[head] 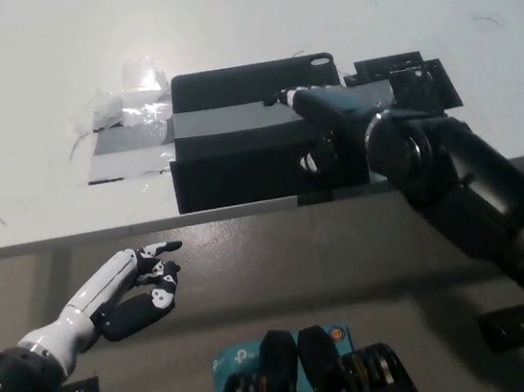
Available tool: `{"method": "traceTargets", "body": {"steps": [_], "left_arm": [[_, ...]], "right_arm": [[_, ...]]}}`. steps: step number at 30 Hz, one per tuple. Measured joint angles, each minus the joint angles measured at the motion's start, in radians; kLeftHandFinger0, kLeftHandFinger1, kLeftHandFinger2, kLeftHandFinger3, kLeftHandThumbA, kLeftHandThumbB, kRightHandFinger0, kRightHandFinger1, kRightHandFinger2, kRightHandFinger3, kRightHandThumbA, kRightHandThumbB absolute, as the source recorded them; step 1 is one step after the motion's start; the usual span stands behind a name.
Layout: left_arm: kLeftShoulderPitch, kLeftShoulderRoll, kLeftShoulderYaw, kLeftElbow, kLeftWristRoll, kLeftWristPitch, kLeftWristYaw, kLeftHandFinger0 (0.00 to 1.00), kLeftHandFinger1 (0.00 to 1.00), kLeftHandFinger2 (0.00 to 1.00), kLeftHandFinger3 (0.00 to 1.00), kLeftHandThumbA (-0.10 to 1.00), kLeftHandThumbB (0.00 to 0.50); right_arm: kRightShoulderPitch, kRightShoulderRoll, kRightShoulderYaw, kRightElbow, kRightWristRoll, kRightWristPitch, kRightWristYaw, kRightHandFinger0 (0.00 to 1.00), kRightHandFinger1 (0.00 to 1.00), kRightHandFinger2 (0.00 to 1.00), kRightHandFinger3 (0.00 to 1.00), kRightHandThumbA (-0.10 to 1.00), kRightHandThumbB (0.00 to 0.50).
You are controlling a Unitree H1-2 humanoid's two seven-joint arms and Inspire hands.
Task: The robot uses its right hand to pull the cover of a folded tablet cover kept in the middle of the desk
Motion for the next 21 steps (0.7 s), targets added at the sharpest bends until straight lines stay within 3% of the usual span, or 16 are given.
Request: {"method": "traceTargets", "body": {"steps": [2,5,12,21], "left_arm": [[-0.002,0.0,0.0,0.0,0.001,0.0,-0.004,0.84,0.84,0.98,1.0,1.0,0.118],[-0.006,0.001,0.001,0.0,0.005,0.0,-0.009,0.84,0.84,0.97,1.0,1.0,0.104],[-0.021,0.001,0.013,0.0,0.015,0.0,-0.026,0.83,0.83,0.95,1.0,1.0,0.104],[-0.029,0.001,0.029,0.003,0.018,0.0,-0.045,0.84,0.83,0.95,1.0,1.0,0.13]], "right_arm": [[-0.008,0.019,0.0,0.036,-0.007,0.0,-0.004,1.0,1.0,1.0,1.0,0.57,0.5],[-0.009,0.059,0.0,0.09,-0.021,0.0,-0.02,1.0,1.0,1.0,1.0,0.56,0.5],[-0.025,0.117,0.02,0.171,-0.069,0.028,-0.035,1.0,1.0,1.0,1.0,0.57,0.5],[-0.016,0.116,0.128,0.062,-0.138,0.059,0.006,1.0,1.0,1.0,1.0,0.57,0.5]]}}
